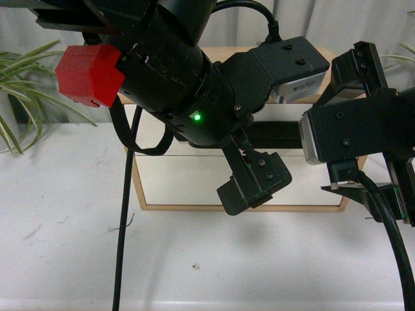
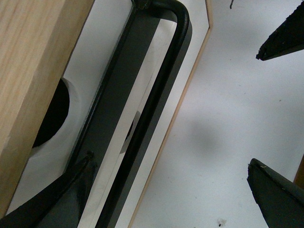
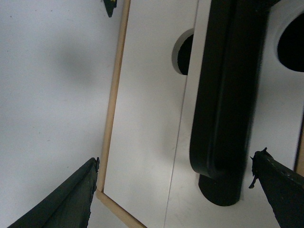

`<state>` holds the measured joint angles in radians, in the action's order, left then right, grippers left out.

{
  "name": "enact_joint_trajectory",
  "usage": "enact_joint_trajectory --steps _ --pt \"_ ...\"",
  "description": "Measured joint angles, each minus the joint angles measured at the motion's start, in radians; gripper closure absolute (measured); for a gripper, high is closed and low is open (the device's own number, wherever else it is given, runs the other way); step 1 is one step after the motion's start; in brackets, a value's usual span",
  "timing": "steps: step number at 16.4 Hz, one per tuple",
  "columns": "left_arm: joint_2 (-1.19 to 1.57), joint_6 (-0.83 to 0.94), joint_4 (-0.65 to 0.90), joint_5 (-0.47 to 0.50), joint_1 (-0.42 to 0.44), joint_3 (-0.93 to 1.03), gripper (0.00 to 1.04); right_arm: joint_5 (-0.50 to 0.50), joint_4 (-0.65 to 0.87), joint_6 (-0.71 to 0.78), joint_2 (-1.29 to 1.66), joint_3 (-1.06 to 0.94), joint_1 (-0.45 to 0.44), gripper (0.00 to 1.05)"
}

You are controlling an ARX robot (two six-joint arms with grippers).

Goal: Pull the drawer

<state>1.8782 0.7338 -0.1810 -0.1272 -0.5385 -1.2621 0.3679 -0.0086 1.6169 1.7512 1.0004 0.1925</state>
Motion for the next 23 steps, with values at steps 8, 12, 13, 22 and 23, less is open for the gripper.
enact_joint_trajectory --steps 8,12,13,22,23 --pt "0.038 -0.001 0.018 -0.002 0.002 -0.012 0.07 -0.009 0.033 -0.028 0.050 0.005 0.031 0.06" --pt "0.065 -0.005 0.034 -0.004 -0.001 -0.016 0.07 -0.013 0.059 -0.042 0.080 0.005 0.038 0.06" --pt "0.072 -0.005 0.035 -0.003 -0.002 -0.016 0.07 -0.014 0.065 -0.047 0.091 0.005 0.039 0.06" --pt "0.108 0.007 0.081 0.005 -0.009 -0.003 0.07 -0.003 0.109 -0.106 0.127 -0.007 0.051 0.06" --pt "0.108 0.000 0.090 0.003 -0.015 0.000 0.07 0.004 0.114 -0.137 0.125 -0.019 0.056 0.06"
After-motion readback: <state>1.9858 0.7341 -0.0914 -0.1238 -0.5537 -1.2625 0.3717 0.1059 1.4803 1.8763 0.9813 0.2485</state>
